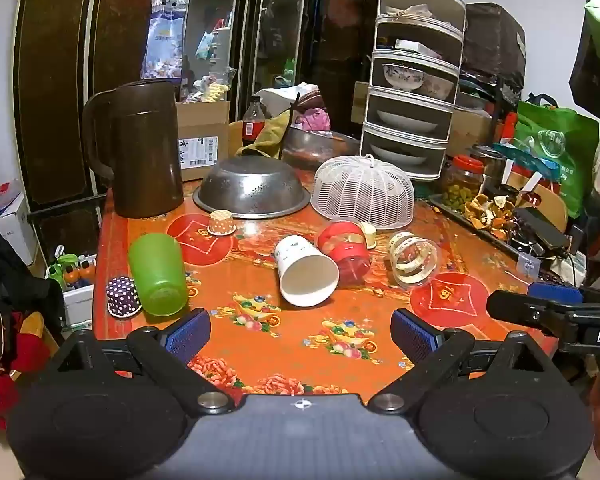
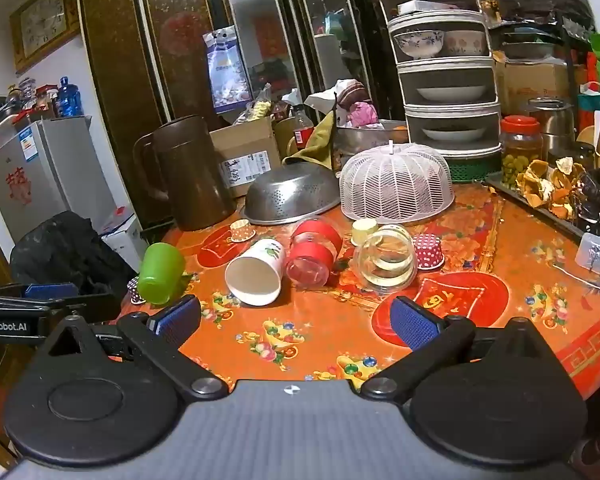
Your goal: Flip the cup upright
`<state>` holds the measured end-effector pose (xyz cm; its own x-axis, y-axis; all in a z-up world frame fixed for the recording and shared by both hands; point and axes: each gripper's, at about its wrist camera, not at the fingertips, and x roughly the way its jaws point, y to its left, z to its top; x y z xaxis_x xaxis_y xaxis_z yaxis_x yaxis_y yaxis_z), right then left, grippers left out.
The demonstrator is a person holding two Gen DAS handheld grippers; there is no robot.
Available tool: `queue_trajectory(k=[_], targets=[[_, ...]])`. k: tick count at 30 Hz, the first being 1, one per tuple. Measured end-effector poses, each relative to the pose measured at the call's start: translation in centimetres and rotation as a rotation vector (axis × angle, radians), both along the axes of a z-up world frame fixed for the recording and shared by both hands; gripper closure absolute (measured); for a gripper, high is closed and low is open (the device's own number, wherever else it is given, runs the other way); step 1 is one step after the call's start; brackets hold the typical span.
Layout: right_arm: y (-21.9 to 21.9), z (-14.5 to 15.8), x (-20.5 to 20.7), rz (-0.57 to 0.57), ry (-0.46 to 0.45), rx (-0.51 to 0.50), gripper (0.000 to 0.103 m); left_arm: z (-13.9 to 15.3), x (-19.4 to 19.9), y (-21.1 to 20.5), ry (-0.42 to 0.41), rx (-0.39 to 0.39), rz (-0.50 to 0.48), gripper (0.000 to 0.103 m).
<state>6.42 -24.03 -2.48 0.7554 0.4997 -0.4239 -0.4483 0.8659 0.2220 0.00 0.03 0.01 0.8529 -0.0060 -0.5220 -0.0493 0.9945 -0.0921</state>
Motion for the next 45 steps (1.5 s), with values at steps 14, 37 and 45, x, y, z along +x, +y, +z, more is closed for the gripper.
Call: queue_trajectory(k=[14, 37, 45], targets=[[0.34, -0.15, 0.14, 0.014, 0.038, 0.016, 0.001, -0.46, 0.72, -0.06, 0.040, -0.014, -0.002, 0.005], [0.45, -0.08, 0.20, 0.031, 0.047, 0.027, 0.001, -0.61, 0.60, 0.14, 0.043, -0.016, 0.017, 0.005], [-0.04, 0.13, 0.35, 0.028, 0.052, 0.058, 0.001, -0.57, 0.47, 0.06, 0.043, -0.014, 0.014, 0.005]])
